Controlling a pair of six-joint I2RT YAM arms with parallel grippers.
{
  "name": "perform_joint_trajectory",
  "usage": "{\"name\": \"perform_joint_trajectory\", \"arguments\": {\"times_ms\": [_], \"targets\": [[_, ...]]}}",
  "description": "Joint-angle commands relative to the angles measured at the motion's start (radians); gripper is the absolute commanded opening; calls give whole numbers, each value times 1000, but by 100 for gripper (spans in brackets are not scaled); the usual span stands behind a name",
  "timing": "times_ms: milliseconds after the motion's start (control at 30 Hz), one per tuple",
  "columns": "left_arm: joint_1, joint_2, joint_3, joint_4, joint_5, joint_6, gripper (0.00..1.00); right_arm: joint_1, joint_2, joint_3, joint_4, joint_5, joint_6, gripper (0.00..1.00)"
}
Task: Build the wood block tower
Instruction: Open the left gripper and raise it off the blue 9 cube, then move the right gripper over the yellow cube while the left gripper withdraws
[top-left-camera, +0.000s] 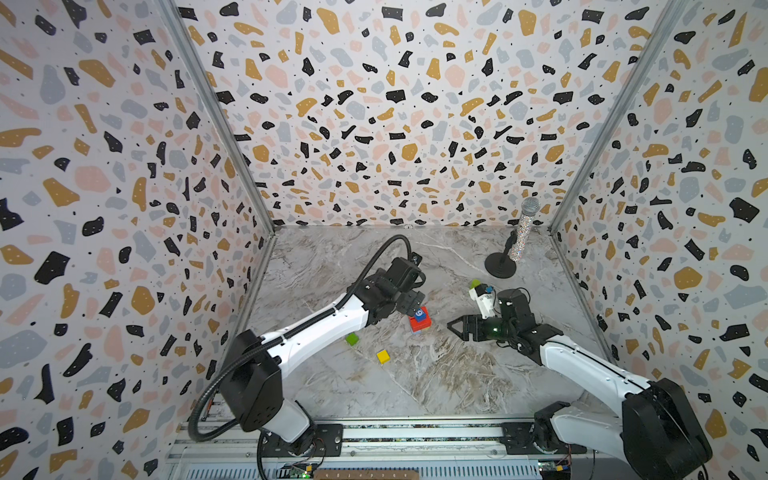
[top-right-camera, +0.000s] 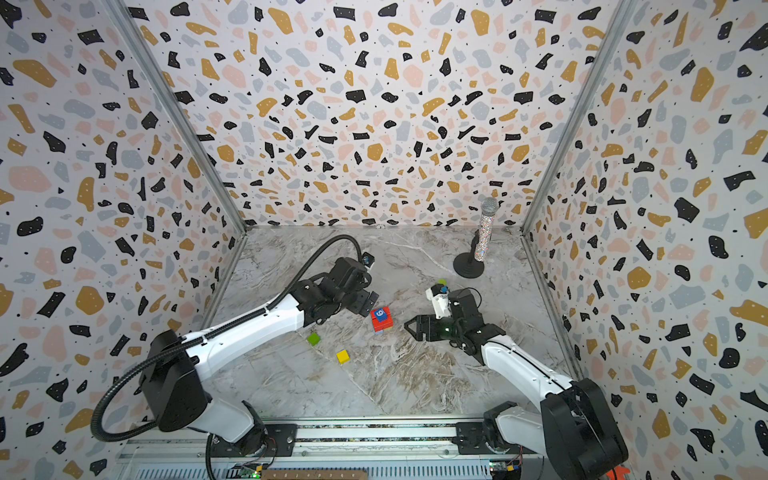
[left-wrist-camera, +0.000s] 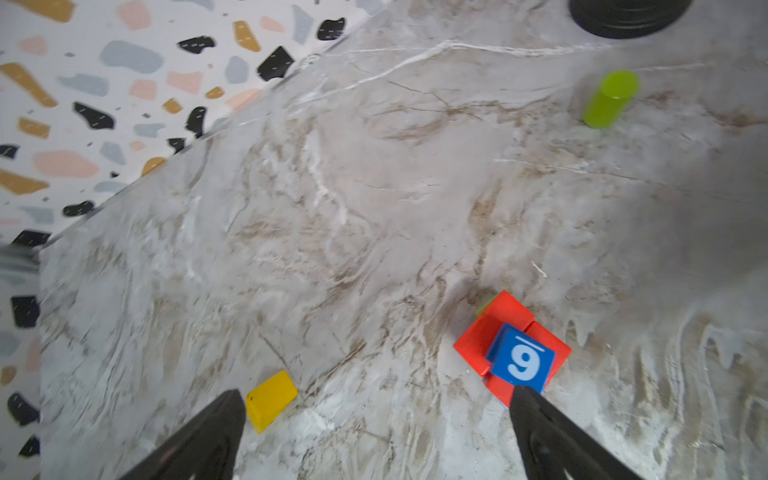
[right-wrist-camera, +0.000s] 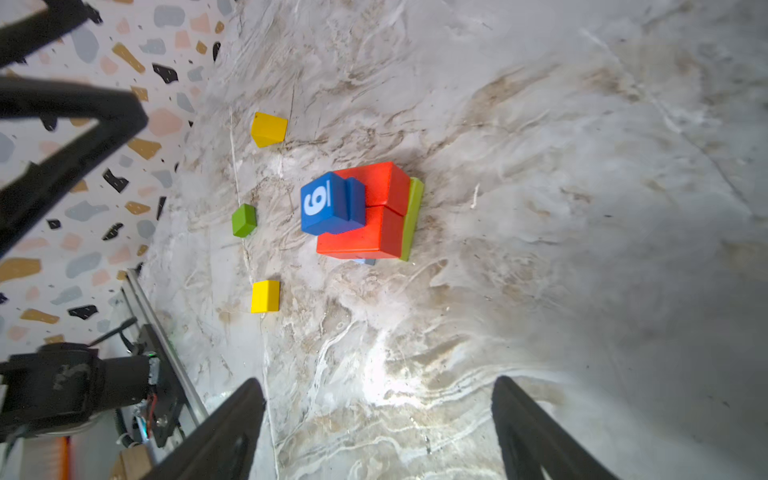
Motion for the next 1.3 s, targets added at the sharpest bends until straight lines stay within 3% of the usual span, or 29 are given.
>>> {"name": "perform_joint_trajectory", "arguments": {"times_ms": [0,67,300,600,900,1267], "targets": [[19,-72,-74,36,-157,-207,100,102,-7,85,-134,142,-46,83],[27,-103,-107,-8,-215,-289,100,166,17,122,-173,195,-47,80],[103,-228,-284,-25,-223,-479,100,386,138,239,-249,323,-26,76],[183,-474,-497,69,-165,-570,100,551,312,372,-282,421,4,79],[355,-529,-657,187,27,-558,100,619,534,569,-350,464,4,81],[451,-611,-760,266,42,-563,100,640,727,765,-416,473,-1,70]]}}
